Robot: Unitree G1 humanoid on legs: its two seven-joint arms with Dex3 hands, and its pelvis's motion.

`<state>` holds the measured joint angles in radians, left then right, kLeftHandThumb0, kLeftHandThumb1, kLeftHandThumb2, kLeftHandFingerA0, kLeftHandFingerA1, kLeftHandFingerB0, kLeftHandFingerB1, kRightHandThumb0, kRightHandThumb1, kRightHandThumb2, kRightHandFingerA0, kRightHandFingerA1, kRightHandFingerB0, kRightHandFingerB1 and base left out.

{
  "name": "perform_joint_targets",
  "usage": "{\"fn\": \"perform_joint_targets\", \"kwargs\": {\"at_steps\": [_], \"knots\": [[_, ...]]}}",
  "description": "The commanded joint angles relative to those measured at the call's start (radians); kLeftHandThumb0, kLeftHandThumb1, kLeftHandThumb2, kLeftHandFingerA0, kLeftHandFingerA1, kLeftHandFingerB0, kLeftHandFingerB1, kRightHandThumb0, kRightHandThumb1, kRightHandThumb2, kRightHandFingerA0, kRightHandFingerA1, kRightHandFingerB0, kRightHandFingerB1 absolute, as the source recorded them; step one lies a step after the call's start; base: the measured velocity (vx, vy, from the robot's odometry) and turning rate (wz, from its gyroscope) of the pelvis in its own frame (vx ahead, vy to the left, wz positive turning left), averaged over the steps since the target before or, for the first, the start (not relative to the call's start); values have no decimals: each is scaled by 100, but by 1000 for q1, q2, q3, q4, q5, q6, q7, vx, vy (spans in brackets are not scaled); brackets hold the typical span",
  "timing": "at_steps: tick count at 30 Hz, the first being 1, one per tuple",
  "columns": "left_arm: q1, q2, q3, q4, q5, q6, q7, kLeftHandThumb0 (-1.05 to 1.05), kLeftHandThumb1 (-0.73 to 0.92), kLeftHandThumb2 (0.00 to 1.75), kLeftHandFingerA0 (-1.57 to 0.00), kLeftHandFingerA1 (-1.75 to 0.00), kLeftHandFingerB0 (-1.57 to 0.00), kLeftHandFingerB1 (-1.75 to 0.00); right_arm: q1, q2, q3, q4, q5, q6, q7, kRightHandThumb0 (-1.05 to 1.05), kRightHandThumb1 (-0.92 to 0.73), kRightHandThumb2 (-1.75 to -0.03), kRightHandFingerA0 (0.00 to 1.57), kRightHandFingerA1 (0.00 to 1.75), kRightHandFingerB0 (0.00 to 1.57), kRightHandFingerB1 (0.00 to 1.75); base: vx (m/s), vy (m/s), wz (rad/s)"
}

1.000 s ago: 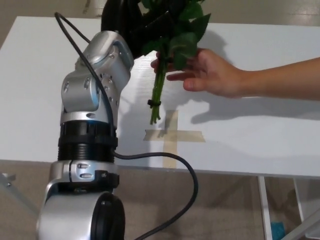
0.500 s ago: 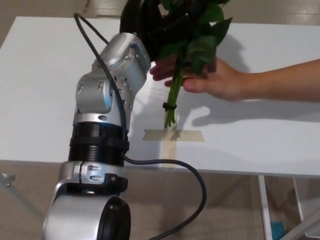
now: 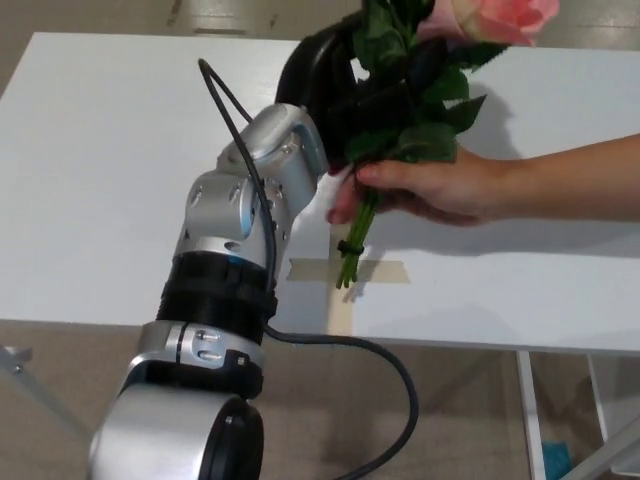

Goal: Use the left hand to pick up the rose and passes it to a human.

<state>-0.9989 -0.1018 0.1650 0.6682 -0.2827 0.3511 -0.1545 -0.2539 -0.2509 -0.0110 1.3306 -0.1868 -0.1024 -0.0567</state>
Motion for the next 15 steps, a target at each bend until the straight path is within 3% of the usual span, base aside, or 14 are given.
{"fn": "perform_joint_targets", "kwargs": {"at_steps": [1,12,13,15], "knots": [[27,-49,-16,35,-16,-47,-47,-14,82,69,-100,-151,-81,-99,0,7,-1,1,1,2,3,-36,-72,-62,66,43,54,39,0,0,0],[50,-48,-33,22,-30,-36,-46,-14,82,68,-99,-153,-82,-96,4,8,4,2,-3,0,3,-36,-72,-62,66,42,55,39,0,0,0],[49,-44,-25,33,-41,-44,-62,-14,82,67,-98,-151,-86,-85,3,6,4,2,-2,0,5,-36,-72,-62,65,42,55,39,0,0,0],[51,-42,-26,32,-43,-41,-64,-15,82,67,-98,-150,-86,-85,5,7,4,1,-2,-1,5,-36,-72,-62,65,42,55,39,0,0,0]]}}
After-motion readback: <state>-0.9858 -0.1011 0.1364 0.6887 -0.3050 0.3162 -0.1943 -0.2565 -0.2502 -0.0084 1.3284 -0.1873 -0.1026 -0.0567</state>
